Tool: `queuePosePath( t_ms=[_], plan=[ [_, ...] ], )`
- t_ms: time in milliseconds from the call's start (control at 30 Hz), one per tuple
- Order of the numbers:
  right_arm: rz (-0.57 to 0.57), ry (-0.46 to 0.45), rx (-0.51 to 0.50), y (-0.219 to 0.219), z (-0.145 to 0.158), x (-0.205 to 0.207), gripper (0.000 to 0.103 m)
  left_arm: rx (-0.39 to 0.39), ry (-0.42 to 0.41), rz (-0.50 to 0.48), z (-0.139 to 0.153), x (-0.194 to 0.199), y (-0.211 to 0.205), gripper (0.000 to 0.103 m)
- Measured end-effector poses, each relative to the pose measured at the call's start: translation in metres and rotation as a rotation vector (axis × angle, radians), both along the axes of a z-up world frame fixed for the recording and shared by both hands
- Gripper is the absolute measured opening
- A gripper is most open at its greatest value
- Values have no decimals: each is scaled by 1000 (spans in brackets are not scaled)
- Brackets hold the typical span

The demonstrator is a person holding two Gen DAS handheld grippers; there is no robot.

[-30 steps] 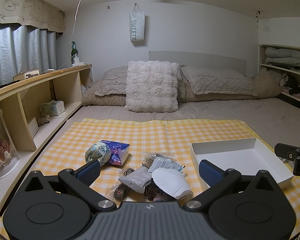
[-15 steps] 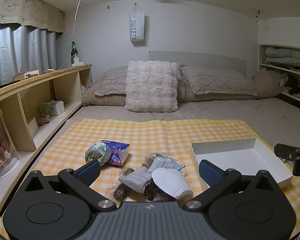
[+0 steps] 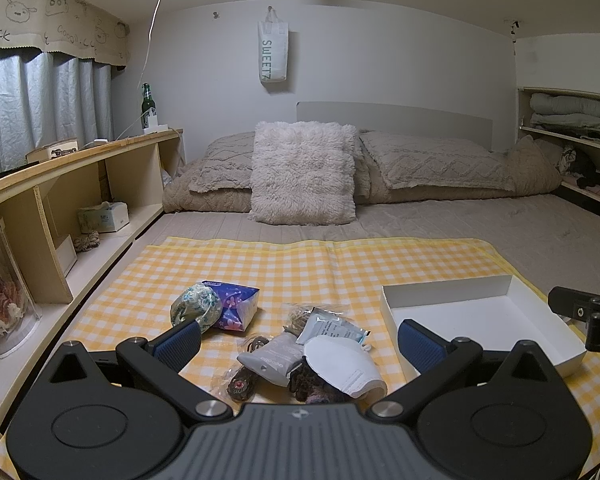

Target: Organize soft objects

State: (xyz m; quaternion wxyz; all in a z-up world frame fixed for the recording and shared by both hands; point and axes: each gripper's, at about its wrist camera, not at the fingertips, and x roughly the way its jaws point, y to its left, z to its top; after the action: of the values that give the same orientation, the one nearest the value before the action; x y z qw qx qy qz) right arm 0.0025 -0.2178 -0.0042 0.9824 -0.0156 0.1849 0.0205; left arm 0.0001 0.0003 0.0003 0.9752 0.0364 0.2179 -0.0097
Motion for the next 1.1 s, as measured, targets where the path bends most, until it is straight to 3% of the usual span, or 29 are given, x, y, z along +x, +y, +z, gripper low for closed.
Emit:
queuePosePath(
  t_ms=[300, 667, 867, 1100],
  plan=[
    [40, 19, 6, -8, -17, 4, 103, -6, -8, -6, 1, 1, 2, 103],
    [111, -26, 56, -11, 29, 29, 103, 16, -40, 16, 27, 13, 14, 103],
    [185, -39, 53, -1, 50, 61, 103, 20, -81, 10, 54, 39, 15, 103],
    [260, -21, 134, 10, 64, 99, 103, 44, -109, -5, 71, 78, 14, 103]
  ],
)
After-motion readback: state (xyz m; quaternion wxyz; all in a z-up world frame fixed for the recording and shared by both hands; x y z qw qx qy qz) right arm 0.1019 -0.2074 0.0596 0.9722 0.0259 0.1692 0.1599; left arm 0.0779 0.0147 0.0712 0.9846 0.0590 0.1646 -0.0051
